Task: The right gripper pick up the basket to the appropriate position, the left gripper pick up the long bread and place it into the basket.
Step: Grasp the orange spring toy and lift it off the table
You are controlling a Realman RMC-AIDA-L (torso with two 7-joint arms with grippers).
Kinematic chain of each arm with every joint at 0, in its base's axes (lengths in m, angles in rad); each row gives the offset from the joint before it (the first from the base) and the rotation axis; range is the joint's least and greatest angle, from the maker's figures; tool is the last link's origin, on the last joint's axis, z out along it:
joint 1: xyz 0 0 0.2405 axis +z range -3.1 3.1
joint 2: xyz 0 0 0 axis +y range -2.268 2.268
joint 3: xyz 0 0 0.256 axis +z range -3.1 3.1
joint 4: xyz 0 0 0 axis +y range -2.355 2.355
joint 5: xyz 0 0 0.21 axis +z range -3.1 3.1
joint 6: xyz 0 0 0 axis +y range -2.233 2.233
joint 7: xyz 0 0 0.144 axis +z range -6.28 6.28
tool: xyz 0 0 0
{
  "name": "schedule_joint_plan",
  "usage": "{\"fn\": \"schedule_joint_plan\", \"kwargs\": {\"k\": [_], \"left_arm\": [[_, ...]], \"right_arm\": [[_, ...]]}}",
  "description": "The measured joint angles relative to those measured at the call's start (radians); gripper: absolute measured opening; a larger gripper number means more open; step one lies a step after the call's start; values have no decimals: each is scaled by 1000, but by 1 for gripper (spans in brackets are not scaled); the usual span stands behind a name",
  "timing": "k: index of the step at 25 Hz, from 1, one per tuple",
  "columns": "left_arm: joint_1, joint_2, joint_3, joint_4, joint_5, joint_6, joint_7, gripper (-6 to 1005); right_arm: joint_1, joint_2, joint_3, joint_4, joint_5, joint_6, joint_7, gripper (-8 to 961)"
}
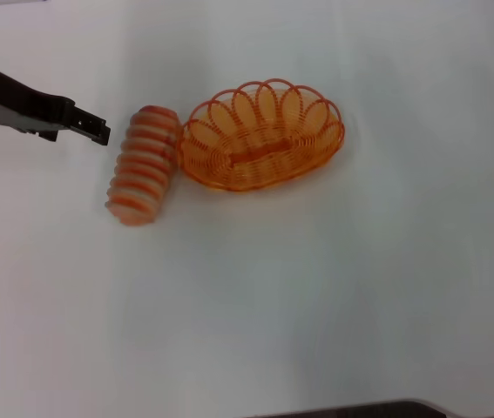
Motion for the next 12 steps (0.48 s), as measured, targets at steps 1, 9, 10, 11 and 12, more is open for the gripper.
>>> {"fn": "schedule_joint_plan", "kwargs": {"k": [1,9,10,11,12], "left_arm": [[-11,-9,21,12,26,9,-19,842],[-52,-77,146,75,139,39,-93,842],[-53,-82,153,75,139,41,-97,842],[-53,-87,164,75,140,42,-106,842],[-53,-87,164,75,140,42,-106,842]], "right_arm": [[-1,0,1,4,0,2,-1,898],[-12,-3,-5,24,-1,31,-7,899],[-12,-3,-5,24,-1,31,-7,899],[-15,-3,-2,24,-1,31,-7,899],[-15,-3,-2,24,-1,31,-7,899]]}}
